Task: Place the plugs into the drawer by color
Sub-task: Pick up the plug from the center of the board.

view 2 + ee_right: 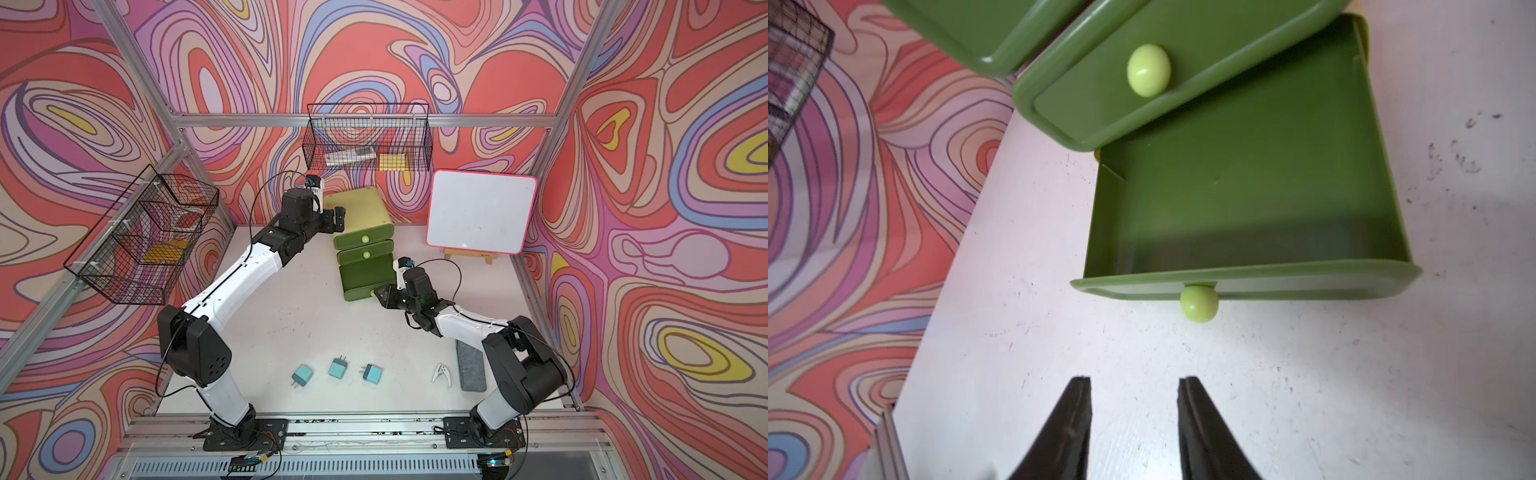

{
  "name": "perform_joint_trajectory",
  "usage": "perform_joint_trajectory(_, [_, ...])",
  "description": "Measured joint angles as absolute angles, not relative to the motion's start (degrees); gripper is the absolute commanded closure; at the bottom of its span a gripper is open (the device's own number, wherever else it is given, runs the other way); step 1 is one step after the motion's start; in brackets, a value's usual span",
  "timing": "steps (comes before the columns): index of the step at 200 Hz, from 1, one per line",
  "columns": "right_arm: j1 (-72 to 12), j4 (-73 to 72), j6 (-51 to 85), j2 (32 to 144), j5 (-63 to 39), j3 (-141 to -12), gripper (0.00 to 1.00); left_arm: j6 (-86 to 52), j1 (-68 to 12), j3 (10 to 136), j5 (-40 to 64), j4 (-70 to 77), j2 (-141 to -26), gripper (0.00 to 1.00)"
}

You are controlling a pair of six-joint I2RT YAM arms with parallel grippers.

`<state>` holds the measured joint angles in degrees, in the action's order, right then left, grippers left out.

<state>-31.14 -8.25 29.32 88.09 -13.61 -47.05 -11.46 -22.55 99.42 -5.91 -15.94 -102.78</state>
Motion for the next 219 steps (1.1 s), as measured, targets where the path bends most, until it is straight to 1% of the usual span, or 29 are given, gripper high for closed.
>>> perform_joint_trajectory(36, [-37.7, 6.5, 19.9, 84.2, -9.8, -49.8, 0.55, -14.5, -19.5, 108.1, -1.9, -23.6, -109.7, 0.04])
perform_joint_trajectory(60, [-44.2, 15.3, 16.6, 83.6, -5.7, -51.3, 0.51, -15.5, -17.9, 114.7, 0.1, -28.6, -114.2, 0.04])
perform_joint_trajectory(83, [-51.6, 22.4, 15.9, 83.6, -1.7, -51.8, 0.45, -15.5, -17.5, 118.0, 1.2, -31.3, -116.5, 0.04])
perform_joint_trajectory(93, [-54.6, 25.3, 16.0, 83.6, -0.2, -51.8, 0.41, -15.5, -17.6, 118.3, 1.6, -32.0, -116.7, 0.04])
perform_joint_trajectory(117, [-60.4, 30.5, 17.0, 83.7, 2.7, -51.8, 0.27, -15.5, -17.6, 118.4, 2.9, -33.0, -116.8, 0.04])
perform_joint_trajectory(134, [-63.7, 32.9, 17.5, 84.6, 4.3, -51.8, 0.23, -15.6, -17.5, 118.4, 3.6, -33.5, -116.9, 0.04])
perform_joint_trajectory(152, [-65.7, 34.1, 18.1, 86.6, 5.1, -51.8, 0.22, -16.0, -17.5, 118.5, 4.5, -33.8, -117.4, 0.04])
perform_joint_trajectory(173, [-65.8, 33.9, 18.1, 89.0, 5.6, -51.8, 0.25, -16.4, -17.4, 118.5, 5.5, -34.0, -118.2, 0.04])
perform_joint_trajectory(205, [-65.7, 32.8, 17.7, 93.3, 6.6, -51.8, 0.39, -16.5, -17.3, 118.5, 6.5, -34.6, -119.1, 0.04])
perform_joint_trajectory(219, [-65.7, 32.5, 17.8, 94.7, 6.5, -51.9, 0.47, -16.5, -17.3, 118.7, 6.6, -34.7, -119.1, 0.04])
